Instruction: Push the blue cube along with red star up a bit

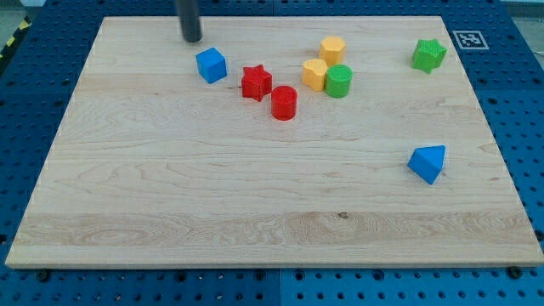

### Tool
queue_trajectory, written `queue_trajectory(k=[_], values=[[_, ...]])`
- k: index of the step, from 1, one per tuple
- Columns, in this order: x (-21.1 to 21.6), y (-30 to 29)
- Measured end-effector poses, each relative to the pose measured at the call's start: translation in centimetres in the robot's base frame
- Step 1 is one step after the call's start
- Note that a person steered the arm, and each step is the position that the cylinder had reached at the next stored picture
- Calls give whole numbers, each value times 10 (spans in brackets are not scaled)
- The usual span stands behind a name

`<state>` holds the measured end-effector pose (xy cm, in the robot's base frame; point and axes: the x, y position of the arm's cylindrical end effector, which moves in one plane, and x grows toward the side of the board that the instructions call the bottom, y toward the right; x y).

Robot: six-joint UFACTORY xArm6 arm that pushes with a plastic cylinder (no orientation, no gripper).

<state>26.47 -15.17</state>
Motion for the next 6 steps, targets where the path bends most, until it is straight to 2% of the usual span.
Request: queue_trajectory(k=[1,2,3,4,5,6], values=[[56,79],[69,166],[47,93],[84,24],[135,57],[129,128]])
